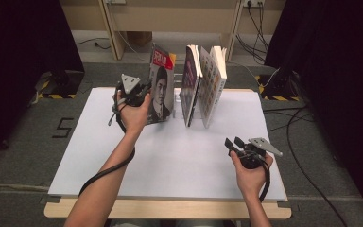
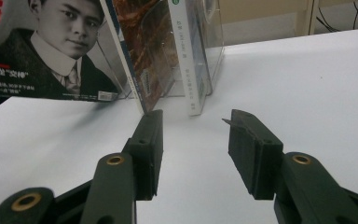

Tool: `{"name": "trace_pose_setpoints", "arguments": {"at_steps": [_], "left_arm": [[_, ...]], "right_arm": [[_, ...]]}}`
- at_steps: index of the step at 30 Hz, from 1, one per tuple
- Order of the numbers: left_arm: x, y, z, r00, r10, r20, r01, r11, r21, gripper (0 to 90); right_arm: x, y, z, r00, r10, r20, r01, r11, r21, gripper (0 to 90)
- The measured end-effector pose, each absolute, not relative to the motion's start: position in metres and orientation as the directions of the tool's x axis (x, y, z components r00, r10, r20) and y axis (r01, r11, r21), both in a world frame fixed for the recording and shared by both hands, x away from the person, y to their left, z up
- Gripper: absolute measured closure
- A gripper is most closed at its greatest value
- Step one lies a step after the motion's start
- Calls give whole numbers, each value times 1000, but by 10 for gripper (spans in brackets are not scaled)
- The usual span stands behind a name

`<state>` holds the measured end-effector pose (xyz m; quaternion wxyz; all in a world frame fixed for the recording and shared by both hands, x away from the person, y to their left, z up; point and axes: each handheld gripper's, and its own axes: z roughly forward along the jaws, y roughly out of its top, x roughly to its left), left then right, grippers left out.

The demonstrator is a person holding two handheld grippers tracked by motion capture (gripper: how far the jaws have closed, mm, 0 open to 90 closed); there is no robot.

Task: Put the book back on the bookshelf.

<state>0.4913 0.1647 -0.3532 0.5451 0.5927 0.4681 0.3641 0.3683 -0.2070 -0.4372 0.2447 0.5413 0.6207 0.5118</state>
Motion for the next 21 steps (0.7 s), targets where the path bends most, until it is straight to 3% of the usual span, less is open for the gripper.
{"name": "trace_pose_setpoints", "arguments": {"at_steps": [21], "left_arm": [[442, 185, -385, 358, 932, -61, 204, -14, 979, 840]], "right_arm": [[368, -204, -438, -298, 921, 252, 426, -108, 898, 555]]}}
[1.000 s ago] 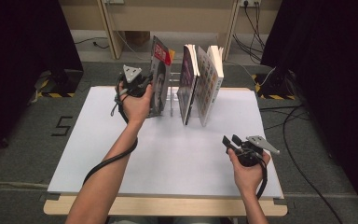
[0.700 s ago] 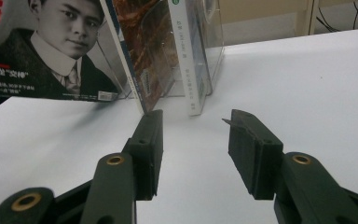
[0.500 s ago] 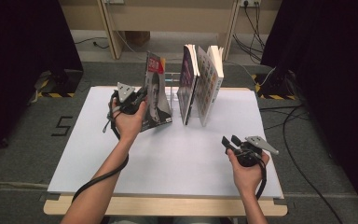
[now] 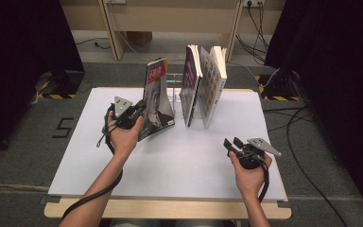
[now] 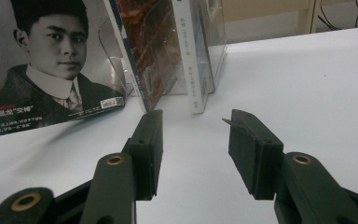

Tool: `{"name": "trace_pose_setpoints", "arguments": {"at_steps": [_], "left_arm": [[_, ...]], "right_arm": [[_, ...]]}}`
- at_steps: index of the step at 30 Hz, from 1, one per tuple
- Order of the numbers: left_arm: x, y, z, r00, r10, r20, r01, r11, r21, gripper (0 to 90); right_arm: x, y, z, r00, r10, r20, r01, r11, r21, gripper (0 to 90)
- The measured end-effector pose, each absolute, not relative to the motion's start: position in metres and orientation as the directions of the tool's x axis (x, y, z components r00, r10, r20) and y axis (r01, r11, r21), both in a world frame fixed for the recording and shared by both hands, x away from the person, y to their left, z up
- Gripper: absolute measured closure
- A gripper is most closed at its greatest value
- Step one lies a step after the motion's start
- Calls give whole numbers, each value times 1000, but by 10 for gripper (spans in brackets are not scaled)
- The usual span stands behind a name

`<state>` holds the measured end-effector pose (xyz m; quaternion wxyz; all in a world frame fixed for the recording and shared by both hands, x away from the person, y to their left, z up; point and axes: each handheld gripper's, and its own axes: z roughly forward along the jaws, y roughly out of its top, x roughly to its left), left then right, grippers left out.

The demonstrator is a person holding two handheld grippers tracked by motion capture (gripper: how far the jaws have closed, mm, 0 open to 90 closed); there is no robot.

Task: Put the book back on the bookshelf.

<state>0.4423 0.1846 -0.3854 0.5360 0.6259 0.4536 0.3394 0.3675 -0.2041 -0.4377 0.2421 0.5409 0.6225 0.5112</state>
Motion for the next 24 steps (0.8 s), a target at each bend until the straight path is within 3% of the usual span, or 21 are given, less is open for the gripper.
{"name": "trace_pose_setpoints", "arguments": {"at_steps": [13, 21, 24], "left_arm": [[432, 189, -393, 343, 938, -41, 225, -40, 973, 790], [442, 183, -385, 334, 942, 30, 216, -108, 970, 631], [448, 175, -380, 356, 932, 71, 220, -158, 963, 649]], "right_arm": [[368, -205, -438, -296, 921, 254, 431, -108, 896, 551], [368, -204, -439, -295, 919, 262, 439, -113, 891, 546], [368, -204, -439, -294, 918, 264, 442, -114, 890, 545]]}}
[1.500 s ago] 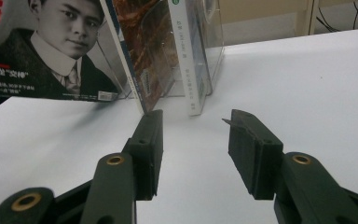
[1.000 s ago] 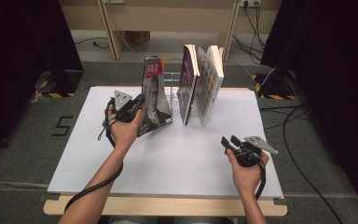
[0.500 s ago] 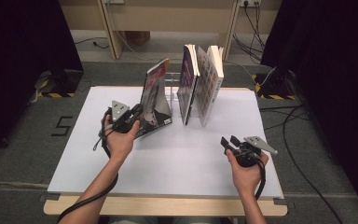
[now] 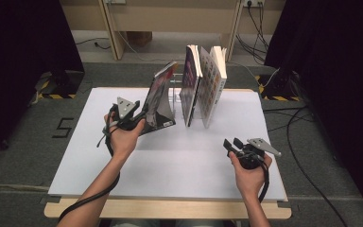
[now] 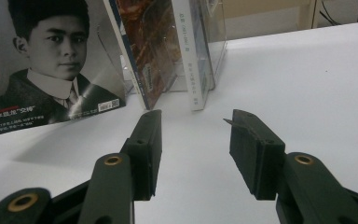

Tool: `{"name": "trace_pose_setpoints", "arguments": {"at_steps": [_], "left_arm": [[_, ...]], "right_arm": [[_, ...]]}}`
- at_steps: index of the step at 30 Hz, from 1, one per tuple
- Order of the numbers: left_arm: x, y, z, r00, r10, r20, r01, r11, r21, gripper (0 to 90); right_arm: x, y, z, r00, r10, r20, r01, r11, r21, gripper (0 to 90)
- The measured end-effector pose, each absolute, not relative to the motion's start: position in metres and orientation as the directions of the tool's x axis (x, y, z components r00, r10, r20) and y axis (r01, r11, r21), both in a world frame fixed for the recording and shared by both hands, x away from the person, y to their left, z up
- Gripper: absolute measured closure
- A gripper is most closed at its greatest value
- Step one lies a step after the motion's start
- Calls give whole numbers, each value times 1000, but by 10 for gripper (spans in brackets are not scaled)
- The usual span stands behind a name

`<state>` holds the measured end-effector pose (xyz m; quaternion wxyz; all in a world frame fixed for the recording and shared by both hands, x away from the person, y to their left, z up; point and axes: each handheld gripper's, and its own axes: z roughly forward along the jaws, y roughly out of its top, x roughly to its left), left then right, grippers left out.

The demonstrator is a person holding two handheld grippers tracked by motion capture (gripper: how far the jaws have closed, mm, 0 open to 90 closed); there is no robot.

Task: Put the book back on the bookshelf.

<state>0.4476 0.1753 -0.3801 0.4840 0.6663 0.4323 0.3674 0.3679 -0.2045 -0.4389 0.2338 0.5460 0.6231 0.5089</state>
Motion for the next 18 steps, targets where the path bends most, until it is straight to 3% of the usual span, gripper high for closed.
{"name": "trace_pose_setpoints", "arguments": {"at_steps": [6, 12, 18], "left_arm": [[467, 165, -376, 377, 922, 93, 266, -204, 942, 703], [475, 159, -369, 373, 913, 167, 278, -281, 919, 838], [479, 164, -363, 359, 925, 123, 314, -244, 918, 868]], "right_arm": [[368, -204, -440, -297, 918, 263, 446, -110, 888, 542], [369, -207, -440, -293, 916, 273, 454, -118, 883, 538], [369, -205, -441, -295, 917, 270, 463, -111, 880, 538]]}}
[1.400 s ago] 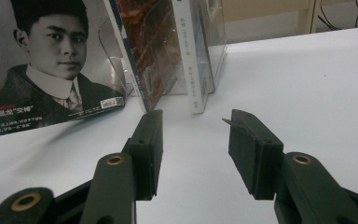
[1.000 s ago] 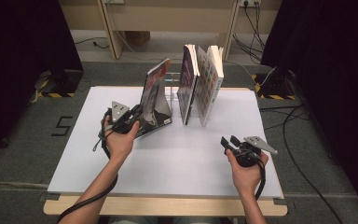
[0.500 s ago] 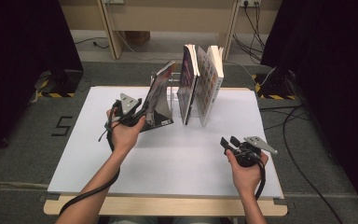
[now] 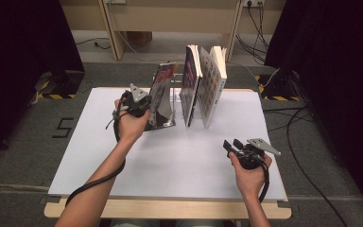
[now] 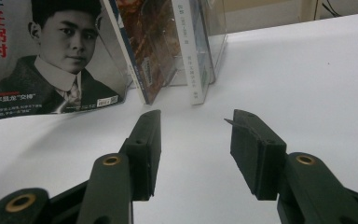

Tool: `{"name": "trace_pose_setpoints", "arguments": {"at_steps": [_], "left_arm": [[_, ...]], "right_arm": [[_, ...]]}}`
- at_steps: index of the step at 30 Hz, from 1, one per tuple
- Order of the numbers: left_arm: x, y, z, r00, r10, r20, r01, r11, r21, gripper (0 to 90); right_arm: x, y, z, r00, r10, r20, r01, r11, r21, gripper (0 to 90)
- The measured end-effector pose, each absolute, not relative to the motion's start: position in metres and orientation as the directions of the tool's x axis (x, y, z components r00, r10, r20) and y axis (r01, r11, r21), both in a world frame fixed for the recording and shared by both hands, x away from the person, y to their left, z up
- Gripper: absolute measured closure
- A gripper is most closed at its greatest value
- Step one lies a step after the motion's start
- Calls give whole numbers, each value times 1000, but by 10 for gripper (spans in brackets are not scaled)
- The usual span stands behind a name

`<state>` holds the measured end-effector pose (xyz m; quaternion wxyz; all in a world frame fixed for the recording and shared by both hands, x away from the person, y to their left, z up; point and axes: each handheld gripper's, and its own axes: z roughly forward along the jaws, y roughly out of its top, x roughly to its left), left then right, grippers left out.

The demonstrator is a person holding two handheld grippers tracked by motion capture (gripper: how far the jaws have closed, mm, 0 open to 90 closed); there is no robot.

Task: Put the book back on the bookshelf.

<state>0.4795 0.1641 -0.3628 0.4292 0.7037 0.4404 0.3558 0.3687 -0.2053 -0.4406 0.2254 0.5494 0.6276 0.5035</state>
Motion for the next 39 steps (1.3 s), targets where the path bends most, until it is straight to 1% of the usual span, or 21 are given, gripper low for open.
{"name": "trace_pose_setpoints", "arguments": {"at_steps": [2, 4, 6, 11, 19, 20, 25, 29, 32, 33, 39], "left_arm": [[479, 169, -362, 343, 934, 98, 309, -211, 927, 871], [479, 175, -360, 333, 942, 42, 304, -150, 941, 872], [478, 179, -356, 325, 946, 13, 294, -114, 949, 874], [482, 183, -347, 331, 943, -40, 277, -57, 959, 876], [489, 180, -330, 314, 946, -73, 223, 1, 975, 876], [490, 179, -328, 312, 948, -67, 214, -1, 977, 876], [502, 171, -320, 304, 948, -93, 192, 34, 981, 875], [511, 164, -324, 282, 954, -99, 183, 47, 982, 875], [516, 161, -333, 259, 962, -83, 162, 41, 986, 874], [516, 161, -337, 256, 962, -99, 165, 57, 985, 874], [506, 166, -353, 253, 963, -88, 149, 51, 987, 870]], "right_arm": [[369, -205, -440, -294, 916, 272, 461, -113, 880, 538], [368, -206, -439, -294, 918, 265, 455, -110, 884, 539], [368, -207, -438, -294, 918, 265, 451, -112, 886, 539], [368, -209, -439, -289, 919, 268, 451, -116, 885, 541], [368, -210, -439, -285, 919, 273, 450, -123, 884, 542], [368, -210, -439, -286, 919, 270, 448, -121, 886, 542], [368, -211, -440, -284, 921, 268, 449, -119, 886, 542], [368, -211, -440, -286, 919, 270, 451, -120, 885, 542], [369, -211, -441, -288, 919, 267, 450, -116, 885, 542], [369, -212, -442, -287, 920, 268, 451, -117, 885, 542], [368, -212, -442, -286, 919, 272, 453, -120, 883, 543]]}}
